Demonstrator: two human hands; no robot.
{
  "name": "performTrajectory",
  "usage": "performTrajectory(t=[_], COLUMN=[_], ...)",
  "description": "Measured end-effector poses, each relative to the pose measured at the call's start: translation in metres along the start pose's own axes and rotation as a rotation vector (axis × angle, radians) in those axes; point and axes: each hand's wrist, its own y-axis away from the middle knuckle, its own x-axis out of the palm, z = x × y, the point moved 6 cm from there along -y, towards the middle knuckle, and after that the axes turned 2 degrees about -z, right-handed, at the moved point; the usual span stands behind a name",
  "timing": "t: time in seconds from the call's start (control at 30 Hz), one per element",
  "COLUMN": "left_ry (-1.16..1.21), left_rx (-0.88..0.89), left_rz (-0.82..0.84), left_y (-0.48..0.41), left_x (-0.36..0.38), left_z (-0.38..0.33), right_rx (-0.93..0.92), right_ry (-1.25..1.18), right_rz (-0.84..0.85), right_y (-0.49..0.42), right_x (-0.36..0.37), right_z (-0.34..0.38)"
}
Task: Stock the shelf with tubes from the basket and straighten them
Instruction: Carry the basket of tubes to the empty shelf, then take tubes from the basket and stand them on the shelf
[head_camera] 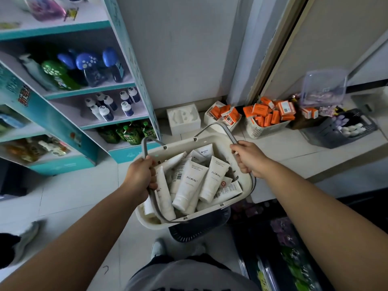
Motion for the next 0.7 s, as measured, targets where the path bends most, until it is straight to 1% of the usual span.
performTrajectory(t=[0.2, 0.47, 0.57, 0.63, 0.7], left_ry=[-0.002, 0.038, -0.048, -0.157, -0.297], left_rx=[-0.024, -0.033, -0.040, -0.061, -0.036], left_rz=[0.001, 0.051, 0.024, -0.030, -0.073], left_y=[-0.002, -0.004, -0.008, -0.013, -0.018], left_x=[-0.009, -0.029, -0.041, -0.057, -0.070], left_z=[0.010, 0.022, 0.027, 0.034, 0.042], right_rx=[-0.044, -0.059, -0.047, -0.046, -0.084], right_ry=[0.109, 0.114, 0.147, 0.190, 0.294], right_rz=[-0.006, -0.057, -0.082, -0.123, -0.199], right_y=[-0.003, -0.010, -0.015, -0.018, -0.019], right_x=[0.016, 0.010, 0.005, 0.000, -0.002], right_z=[-0.006, -0.017, -0.022, -0.027, -0.031])
